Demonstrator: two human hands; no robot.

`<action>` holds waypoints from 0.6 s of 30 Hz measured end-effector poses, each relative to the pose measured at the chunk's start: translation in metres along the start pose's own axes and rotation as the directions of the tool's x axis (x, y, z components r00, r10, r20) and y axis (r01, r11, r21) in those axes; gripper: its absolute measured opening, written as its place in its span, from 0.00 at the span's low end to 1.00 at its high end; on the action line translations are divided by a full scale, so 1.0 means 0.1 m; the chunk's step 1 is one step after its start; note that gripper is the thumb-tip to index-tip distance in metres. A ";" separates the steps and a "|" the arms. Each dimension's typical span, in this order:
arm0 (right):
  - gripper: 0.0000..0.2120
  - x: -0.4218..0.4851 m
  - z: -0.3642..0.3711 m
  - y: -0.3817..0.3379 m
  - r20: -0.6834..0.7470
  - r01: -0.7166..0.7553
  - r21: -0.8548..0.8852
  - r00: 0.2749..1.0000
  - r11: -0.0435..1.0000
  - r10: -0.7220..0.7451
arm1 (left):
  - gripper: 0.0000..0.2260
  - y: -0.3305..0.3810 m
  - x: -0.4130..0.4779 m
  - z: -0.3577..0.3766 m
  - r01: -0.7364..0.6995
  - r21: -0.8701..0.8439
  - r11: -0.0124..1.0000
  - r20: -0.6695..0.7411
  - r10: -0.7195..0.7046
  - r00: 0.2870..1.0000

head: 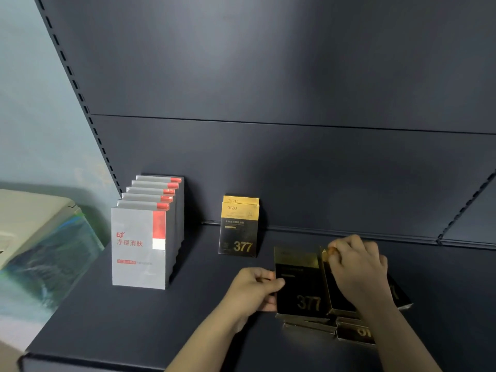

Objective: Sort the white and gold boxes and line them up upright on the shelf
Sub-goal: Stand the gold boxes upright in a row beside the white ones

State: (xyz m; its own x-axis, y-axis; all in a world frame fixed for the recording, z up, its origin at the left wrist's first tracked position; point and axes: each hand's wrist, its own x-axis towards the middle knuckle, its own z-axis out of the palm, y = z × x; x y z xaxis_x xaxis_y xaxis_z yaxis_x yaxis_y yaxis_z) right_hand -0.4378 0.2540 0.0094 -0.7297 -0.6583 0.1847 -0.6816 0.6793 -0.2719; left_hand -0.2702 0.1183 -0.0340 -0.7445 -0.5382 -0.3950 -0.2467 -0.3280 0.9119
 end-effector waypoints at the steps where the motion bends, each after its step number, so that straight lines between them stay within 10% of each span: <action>1: 0.13 0.00 0.00 0.00 0.007 -0.001 -0.001 1.000 1.000 0.001 | 0.04 0.02 -0.01 -0.03 -0.014 -0.023 1.000 0.022 0.014 1.000; 6: 0.13 0.00 -0.01 0.00 0.013 0.004 -0.013 1.000 1.000 -0.004 | 0.06 0.22 0.02 -0.28 -0.202 -0.095 0.975 0.048 0.207 0.977; 18: 0.13 0.01 0.01 0.01 -0.008 0.008 -0.003 1.000 1.000 -0.008 | 0.08 0.07 0.48 -0.84 -0.250 0.281 0.926 -0.500 0.364 0.785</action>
State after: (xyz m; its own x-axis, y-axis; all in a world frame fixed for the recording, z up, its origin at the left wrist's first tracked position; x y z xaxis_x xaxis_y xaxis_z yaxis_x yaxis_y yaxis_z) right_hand -0.4390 0.2535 0.0086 -0.7244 -0.6613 0.1950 -0.6879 0.6748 -0.2671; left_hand -0.2556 0.0244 -0.0559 -0.3642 -0.9307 -0.0340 -0.2166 0.0491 0.9750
